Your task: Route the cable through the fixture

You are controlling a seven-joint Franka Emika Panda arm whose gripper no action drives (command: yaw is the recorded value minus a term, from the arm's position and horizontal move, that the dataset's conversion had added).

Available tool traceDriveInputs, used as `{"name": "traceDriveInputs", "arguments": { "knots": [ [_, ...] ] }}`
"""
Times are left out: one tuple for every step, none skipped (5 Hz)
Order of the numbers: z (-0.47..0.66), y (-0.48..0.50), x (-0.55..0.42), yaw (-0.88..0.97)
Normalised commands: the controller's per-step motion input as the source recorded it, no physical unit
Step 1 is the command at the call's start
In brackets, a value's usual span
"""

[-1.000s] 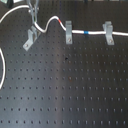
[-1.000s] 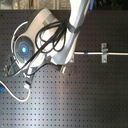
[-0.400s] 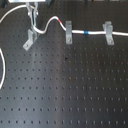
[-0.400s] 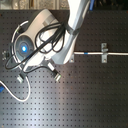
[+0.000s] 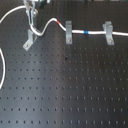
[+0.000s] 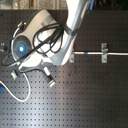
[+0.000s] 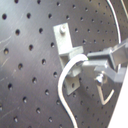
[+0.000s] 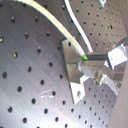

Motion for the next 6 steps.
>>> {"name": "traceDriveInputs", "arguments": {
  "knots": [
    [0.0, 0.259, -0.019, 0.63],
    [0.0, 0.145, -0.151, 0.4],
    [-0.03, 0.014, -0.15, 0.24],
    [0.0, -0.198, -0.377, 0.18],
    [0.0, -0.151, -0.391, 0.15],
    [0.01, -0.039, -0.223, 0.2]
  ]
}}
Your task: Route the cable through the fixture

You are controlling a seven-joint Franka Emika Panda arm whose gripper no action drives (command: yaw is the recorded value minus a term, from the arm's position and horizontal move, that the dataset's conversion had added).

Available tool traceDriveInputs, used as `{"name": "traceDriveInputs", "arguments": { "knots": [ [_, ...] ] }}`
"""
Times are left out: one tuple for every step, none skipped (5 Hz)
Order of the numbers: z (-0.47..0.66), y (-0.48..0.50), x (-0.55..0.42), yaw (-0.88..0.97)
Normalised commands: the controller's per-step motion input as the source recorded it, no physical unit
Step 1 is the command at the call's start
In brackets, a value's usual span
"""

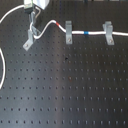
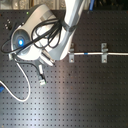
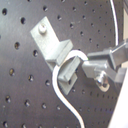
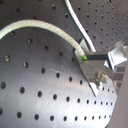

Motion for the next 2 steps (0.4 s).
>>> {"name": "traceDriveInputs", "arguments": {
  "knots": [
    [0.15, 0.282, -0.052, 0.31],
    [0.19, 0.285, 0.022, 0.29]
  ]
}}
